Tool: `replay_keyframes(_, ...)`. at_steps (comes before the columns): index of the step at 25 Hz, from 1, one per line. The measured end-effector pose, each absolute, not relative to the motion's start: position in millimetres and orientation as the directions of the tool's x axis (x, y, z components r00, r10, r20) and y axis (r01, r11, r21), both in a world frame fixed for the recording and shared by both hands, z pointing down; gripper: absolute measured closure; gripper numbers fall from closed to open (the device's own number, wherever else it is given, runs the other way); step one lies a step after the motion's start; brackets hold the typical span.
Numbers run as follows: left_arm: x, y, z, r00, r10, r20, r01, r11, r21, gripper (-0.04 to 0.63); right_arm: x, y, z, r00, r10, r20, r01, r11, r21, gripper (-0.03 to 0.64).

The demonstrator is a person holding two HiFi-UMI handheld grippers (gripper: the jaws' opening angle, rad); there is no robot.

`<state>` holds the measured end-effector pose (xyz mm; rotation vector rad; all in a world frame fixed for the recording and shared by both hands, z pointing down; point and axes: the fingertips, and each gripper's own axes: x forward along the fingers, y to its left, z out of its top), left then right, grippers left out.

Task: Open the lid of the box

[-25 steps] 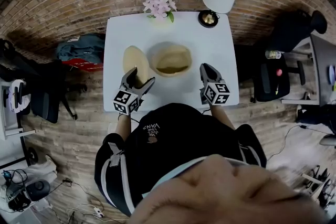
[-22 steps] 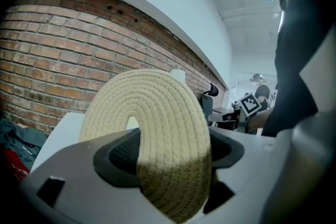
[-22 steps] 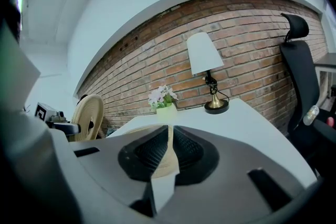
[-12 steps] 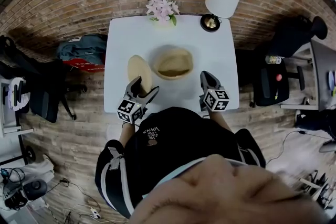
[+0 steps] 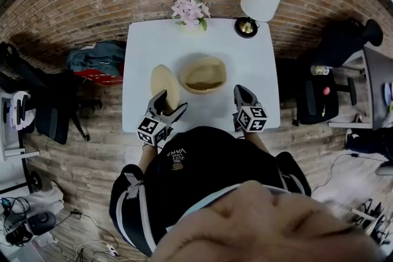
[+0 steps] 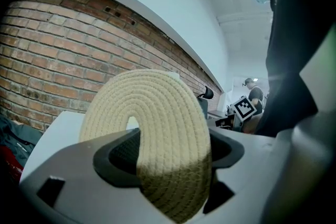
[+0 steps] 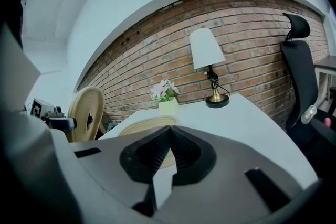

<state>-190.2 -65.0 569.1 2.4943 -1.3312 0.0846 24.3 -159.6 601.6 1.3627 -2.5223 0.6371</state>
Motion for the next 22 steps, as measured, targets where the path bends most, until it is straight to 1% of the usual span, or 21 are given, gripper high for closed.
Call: replay_keyframes(22,-181.7,-66.6,561.9,0.592,-0.781,0.199,-0.803,-0.552,0.224,0.225,23.2,-160.6,596.9,-0.555,-0.746,0.368,-0.832,0.487,-0.267,0.614)
